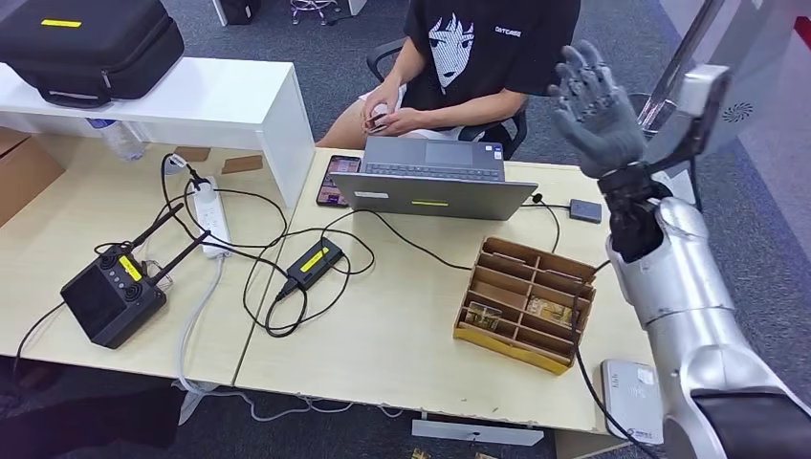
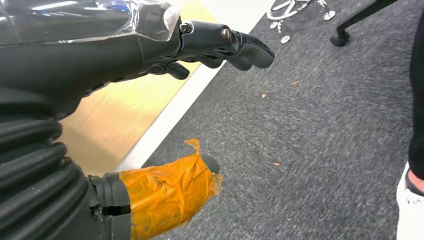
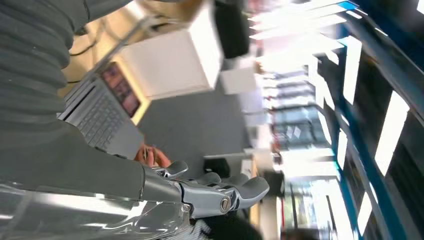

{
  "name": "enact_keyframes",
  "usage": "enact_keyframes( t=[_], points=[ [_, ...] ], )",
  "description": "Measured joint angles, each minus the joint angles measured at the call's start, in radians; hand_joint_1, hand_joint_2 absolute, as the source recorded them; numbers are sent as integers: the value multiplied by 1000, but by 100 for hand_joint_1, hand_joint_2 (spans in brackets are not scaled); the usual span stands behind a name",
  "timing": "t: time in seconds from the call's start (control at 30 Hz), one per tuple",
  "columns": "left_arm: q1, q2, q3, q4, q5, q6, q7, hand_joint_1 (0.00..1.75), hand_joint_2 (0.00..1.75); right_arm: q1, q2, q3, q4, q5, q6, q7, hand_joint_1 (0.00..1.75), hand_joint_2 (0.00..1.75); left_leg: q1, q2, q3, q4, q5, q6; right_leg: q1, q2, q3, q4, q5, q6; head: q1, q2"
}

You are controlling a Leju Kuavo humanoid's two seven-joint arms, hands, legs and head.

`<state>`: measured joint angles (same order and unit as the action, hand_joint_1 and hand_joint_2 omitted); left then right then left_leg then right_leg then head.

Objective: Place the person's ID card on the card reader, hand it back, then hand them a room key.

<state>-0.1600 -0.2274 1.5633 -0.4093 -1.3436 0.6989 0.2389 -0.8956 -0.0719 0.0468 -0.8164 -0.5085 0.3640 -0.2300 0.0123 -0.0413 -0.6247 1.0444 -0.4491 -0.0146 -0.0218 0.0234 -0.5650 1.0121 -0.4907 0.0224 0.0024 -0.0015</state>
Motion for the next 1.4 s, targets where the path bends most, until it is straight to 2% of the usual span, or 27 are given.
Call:
enact_keyframes(
  t=[0.1, 0.27, 0.33, 0.43, 0.57, 0.8, 0.97, 1.13, 1.4],
  points=[
    [2, 0, 0, 0, -1, 0, -10, 0, 175, 113, -20, -153, -27, -178, 86, 30, 0, 175, 0, -1, 0, 0, -1, 1, 0, -1, 1, -1, 0, 0, 0, 0],
    [2, 0, 0, 0, 2, 0, -12, 0, 175, 271, -17, -301, -109, -271, 113, 44, 0, 175, 0, 1, 0, -1, -2, 2, 1, 1, 0, -1, -1, 0, 0, 0],
    [3, -1, 0, 0, 9, 0, -9, 0, 175, 349, 16, -343, -204, -325, 90, 63, 0, 175, 1, 0, 0, -1, -2, 2, 2, -1, 0, -1, -1, 0, 0, 0],
    [4, -4, 0, 0, 28, 0, 0, 0, 175, 494, 105, -385, -403, -383, 35, 98, 0, 175, 2, -1, 0, -3, -3, 0, 3, -1, 0, 0, -3, -2, 0, 0],
    [5, -6, 0, 0, 41, 0, 6, 0, 175, 627, 206, -404, -604, -391, 0, 114, 0, 175, 2, 0, 0, -4, -3, -1, 3, 0, -1, 0, -5, -4, 0, 0],
    [6, -7, 0, -1, 58, 0, 11, 0, 175, 716, 284, -424, -781, -380, -28, 107, 0, 175, 2, 1, 0, -4, -3, -1, 2, 0, -1, 0, -5, -4, 0, 0],
    [9, -17, 0, -3, 81, 0, 20, 0, 175, 825, 357, -382, -986, -301, -152, 42, 0, 175, 2, 1, 0, -4, -3, -2, 2, 0, -1, 0, -5, -4, 0, 0],
    [12, -25, 0, -5, 73, 0, 21, 0, 175, 880, 369, -359, -1122, -372, -255, 9, 0, 175, 2, 2, 0, -4, -4, -2, 2, 0, -1, 0, -5, -4, 0, 0],
    [13, -26, 0, -6, 46, 0, 52, 0, 175, 904, 371, -396, -1149, -497, -338, 5, 0, 175, 2, 2, 1, -4, -4, -2, 2, 1, -1, -1, -4, -4, 0, 0]
  ],
)
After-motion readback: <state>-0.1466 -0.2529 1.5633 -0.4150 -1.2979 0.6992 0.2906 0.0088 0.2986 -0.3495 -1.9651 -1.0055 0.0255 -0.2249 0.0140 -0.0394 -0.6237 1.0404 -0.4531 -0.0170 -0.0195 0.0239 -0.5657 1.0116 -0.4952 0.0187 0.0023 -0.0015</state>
